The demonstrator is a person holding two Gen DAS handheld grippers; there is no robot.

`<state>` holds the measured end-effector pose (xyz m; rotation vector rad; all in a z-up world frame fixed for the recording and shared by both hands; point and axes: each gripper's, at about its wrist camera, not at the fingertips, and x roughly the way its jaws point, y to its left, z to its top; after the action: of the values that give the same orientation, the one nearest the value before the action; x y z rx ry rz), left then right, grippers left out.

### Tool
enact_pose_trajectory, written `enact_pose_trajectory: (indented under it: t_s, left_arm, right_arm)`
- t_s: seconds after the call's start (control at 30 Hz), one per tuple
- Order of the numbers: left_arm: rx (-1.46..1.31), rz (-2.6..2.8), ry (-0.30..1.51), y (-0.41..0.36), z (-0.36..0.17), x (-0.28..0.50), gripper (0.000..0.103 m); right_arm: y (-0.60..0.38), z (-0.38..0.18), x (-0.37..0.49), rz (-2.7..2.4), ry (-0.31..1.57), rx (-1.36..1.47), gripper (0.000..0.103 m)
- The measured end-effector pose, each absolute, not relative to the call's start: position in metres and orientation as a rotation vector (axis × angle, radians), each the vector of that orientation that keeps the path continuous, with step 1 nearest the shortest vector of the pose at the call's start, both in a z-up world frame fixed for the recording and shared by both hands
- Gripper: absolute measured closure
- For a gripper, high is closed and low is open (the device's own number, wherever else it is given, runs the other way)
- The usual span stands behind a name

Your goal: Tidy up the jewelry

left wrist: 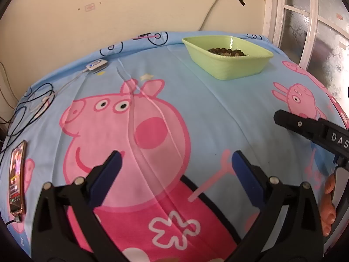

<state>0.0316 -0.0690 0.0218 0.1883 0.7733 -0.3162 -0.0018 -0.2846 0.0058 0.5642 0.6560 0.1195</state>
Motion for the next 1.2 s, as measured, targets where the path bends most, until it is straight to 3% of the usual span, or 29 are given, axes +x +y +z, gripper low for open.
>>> enact_pose_trajectory:
  t_s: [1.2]
  left_arm:
    - [0.196,-0.329,0.794,-0.0698,0.0191,0.0341,0.006]
  right_arm:
    - [-0.2842,0.0060,-0.0017,0.119,0.656,0.564,0.084]
